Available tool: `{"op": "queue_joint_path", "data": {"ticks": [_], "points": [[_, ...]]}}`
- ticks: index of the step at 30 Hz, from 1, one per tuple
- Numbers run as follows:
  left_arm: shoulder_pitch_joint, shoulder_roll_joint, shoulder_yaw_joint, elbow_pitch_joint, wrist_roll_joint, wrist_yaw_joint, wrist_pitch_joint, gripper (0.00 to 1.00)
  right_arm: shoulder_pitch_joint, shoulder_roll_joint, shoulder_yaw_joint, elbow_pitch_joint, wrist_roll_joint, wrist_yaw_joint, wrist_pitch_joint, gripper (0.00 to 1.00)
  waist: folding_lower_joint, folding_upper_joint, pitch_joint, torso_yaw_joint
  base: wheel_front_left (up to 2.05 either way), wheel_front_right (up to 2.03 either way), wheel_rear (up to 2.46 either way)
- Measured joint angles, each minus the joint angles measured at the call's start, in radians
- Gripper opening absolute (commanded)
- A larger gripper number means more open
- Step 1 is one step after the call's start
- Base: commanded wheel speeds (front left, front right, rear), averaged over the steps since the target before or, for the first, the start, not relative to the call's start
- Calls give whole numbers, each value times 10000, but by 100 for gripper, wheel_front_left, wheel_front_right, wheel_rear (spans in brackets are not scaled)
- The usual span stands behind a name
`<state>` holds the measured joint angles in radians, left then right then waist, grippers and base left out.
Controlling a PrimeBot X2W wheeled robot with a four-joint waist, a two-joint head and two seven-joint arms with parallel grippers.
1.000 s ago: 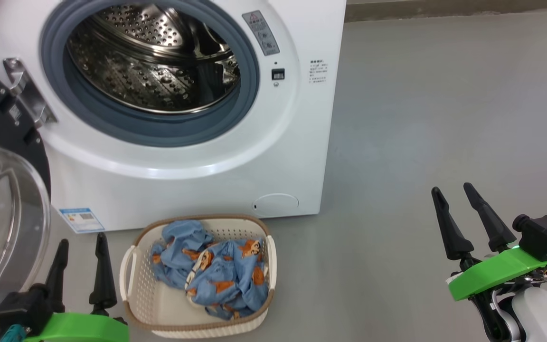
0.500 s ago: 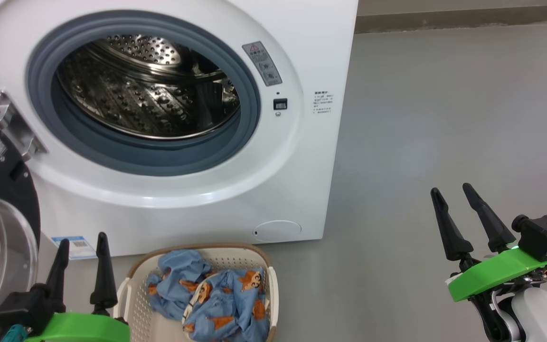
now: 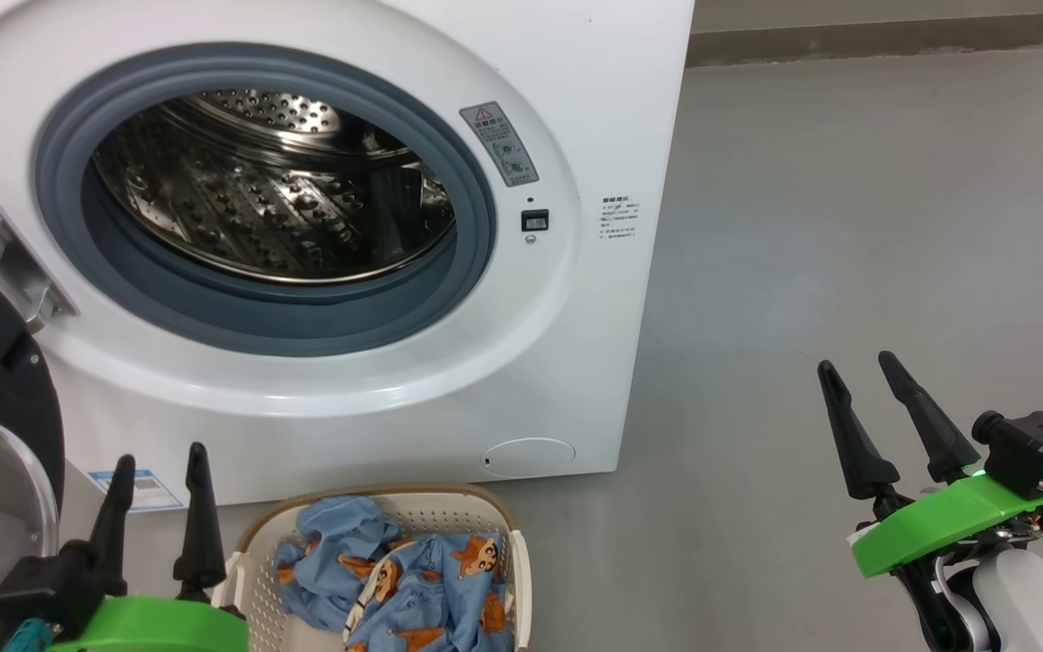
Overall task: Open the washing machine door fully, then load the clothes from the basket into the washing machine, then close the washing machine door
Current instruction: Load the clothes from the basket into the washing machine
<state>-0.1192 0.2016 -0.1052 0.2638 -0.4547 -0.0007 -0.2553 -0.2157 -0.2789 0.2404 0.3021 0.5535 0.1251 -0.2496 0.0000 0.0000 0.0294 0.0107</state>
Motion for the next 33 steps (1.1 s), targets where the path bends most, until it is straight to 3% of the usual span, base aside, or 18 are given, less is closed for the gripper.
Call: {"op": "queue_joint_path", "data": {"ticks": [33], "points": [[-7, 4, -12, 0, 0, 13, 0, 100, -1, 59, -75, -2, 0, 0, 0, 100, 0, 0, 214, 45, 0, 0, 0]]}}
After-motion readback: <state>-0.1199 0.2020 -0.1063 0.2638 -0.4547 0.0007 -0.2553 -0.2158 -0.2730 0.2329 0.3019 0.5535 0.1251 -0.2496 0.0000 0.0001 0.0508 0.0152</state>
